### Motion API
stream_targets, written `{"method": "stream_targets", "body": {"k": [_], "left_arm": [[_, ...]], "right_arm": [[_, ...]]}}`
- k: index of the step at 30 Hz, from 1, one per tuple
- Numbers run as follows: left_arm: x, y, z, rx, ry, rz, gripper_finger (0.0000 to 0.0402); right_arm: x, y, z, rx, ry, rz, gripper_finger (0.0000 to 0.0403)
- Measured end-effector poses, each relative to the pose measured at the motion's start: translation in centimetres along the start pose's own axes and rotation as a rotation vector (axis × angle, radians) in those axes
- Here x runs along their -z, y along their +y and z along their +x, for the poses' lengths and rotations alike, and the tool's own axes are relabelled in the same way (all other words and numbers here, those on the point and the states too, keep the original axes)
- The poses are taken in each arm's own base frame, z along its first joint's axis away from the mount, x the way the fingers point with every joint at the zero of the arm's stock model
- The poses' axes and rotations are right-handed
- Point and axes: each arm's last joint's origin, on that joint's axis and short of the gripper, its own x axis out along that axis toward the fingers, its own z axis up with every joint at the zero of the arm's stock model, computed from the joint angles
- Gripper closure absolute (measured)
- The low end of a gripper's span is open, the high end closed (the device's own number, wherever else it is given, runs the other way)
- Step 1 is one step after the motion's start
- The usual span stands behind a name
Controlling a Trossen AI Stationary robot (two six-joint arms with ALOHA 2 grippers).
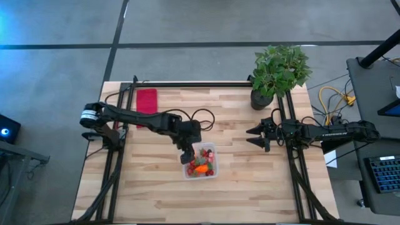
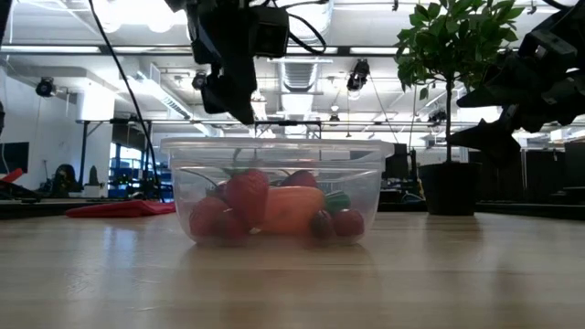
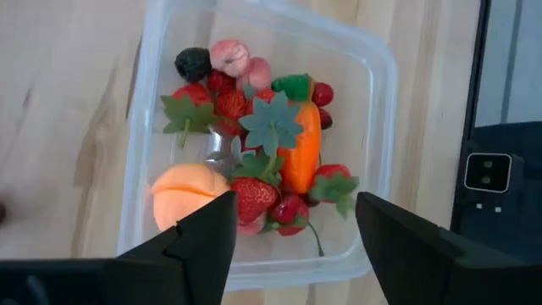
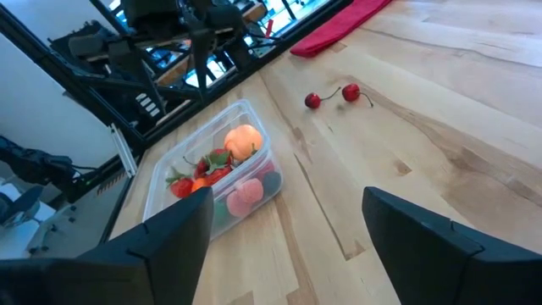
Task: Pick and placing Produce into tupperware
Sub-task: Put the red cherry into the transparent bin
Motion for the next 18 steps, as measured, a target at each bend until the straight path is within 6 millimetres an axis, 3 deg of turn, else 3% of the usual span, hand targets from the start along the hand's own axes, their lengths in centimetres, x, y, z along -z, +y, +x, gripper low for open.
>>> {"method": "stream_targets", "body": {"k": [4,9,13,18], "left_arm": [[-1.3,-0.3,-1.8,-0.057,-0.096,0.049,0.0174],[-2.9,0.7,-3.5,-0.251,-0.191,0.277,0.0174],[-3.7,3.6,-3.6,-0.366,-0.171,0.365,0.0173],[-3.8,8.8,-1.6,-0.414,-0.059,0.279,0.0173]], "right_arm": [[0.0,0.0,0.0,0.0,0.0,0.0,0.0106],[0.0,0.0,0.0,0.0,0.0,0.0,0.0111],[0.0,0.0,0.0,0.0,0.0,0.0,0.0112],[0.0,0.0,0.0,0.0,0.0,0.0,0.0107]]}}
